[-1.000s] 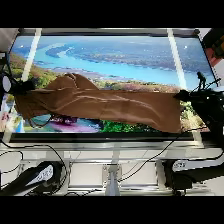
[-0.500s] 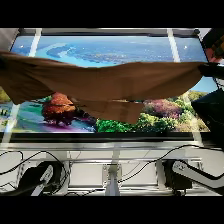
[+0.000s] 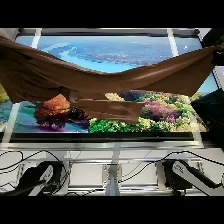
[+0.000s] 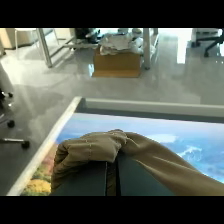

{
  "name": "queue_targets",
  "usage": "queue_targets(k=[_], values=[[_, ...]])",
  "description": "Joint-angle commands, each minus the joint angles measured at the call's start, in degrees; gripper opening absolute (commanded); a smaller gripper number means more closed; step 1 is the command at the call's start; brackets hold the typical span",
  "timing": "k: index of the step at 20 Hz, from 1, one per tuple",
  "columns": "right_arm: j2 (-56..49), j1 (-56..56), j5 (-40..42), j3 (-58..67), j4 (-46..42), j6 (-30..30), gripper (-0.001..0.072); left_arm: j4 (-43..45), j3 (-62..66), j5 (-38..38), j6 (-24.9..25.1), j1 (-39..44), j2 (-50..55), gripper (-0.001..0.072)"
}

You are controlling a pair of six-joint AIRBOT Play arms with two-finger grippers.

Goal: Fold the clothes and pants, and hang the long-sleeved shirts on hangers.

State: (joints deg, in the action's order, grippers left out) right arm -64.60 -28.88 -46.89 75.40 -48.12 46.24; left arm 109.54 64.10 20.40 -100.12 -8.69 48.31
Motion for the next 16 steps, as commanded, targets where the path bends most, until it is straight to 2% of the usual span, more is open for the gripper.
queue_targets(k=[1, 3, 5, 10, 13, 16], values=[[-1.0, 0.4, 2.0, -0.1, -1.5, 0.9, 0.0012, 0.0, 0.0, -2.4, 0.0, 0.0, 6.4, 0.0043], [-2.6, 0.4, 4.7, -0.1, -6.2, 3.0, 0.0011, 0.0, 0.0, -3.4, 0.0, -0.7, 11.0, 0.0043], [-5.5, 0.3, 8.6, -0.1, -11.2, 9.7, 0.0012, -0.2, 0.0, -7.8, 0.0, -2.4, 15.6, 0.0044], [-14.0, 2.2, 12.7, -0.1, -10.5, 11.8, 0.0012, -0.3, 0.0, -28.1, -0.4, -3.0, 24.2, 0.0043], [-19.4, 4.2, 16.9, -0.1, -10.4, 16.2, 0.0012, -1.0, 0.0, -37.9, -0.4, -3.2, 29.6, 0.0043], [-23.1, 7.0, 23.2, -0.1, -10.1, 16.3, 0.0012, -8.0, 0.0, -46.4, -0.4, -3.2, 35.3, 0.0043]])
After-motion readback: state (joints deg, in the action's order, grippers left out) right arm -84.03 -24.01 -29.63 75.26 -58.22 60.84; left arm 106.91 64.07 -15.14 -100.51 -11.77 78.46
